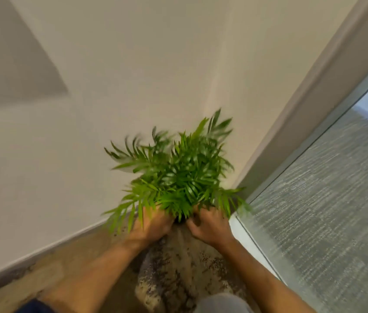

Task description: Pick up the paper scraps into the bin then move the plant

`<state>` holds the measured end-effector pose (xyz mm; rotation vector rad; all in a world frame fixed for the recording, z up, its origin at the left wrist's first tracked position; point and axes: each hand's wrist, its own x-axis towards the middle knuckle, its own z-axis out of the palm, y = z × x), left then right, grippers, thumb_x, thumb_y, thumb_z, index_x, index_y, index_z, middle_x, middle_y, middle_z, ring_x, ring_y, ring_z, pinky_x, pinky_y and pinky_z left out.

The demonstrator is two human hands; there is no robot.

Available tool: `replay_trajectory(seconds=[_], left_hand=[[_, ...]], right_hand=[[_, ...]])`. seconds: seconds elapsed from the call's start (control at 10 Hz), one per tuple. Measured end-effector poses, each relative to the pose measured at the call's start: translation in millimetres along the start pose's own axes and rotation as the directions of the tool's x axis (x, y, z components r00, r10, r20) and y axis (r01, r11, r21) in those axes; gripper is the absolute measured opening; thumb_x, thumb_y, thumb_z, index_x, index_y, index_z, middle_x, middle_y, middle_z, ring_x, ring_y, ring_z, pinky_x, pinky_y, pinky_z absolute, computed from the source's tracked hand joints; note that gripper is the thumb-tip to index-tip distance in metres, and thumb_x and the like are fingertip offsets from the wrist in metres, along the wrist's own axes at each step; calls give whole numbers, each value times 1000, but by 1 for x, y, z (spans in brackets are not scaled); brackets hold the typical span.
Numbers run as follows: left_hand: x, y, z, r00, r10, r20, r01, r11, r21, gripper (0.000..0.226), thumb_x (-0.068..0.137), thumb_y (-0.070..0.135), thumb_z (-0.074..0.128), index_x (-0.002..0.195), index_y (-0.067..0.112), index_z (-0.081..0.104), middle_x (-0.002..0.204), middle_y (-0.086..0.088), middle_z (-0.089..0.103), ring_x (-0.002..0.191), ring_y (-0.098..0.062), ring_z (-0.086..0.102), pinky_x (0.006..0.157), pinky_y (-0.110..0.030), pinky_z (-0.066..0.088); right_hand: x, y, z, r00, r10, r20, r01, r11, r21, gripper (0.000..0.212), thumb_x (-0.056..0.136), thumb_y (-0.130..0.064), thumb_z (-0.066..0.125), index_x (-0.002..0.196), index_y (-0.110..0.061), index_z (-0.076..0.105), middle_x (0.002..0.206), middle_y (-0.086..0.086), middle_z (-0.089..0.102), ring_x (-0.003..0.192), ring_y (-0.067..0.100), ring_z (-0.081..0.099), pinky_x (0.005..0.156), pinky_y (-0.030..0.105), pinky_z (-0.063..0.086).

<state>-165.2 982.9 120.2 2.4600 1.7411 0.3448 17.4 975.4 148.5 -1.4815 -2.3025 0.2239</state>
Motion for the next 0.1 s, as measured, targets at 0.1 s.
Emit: replay_trajectory(seconds=[0.1], left_hand=[[4,16,-95,998,9,-61,-12,999,-44,34,87,39,48,95,18,73,94,0,71,77,-21,70,52,-28,53]], right_hand=[[19,-33,-82,1000,-13,14,11,990,138,13,71,-28,68,82,-22,70,67,-5,67,60,18,66,52,28,52]])
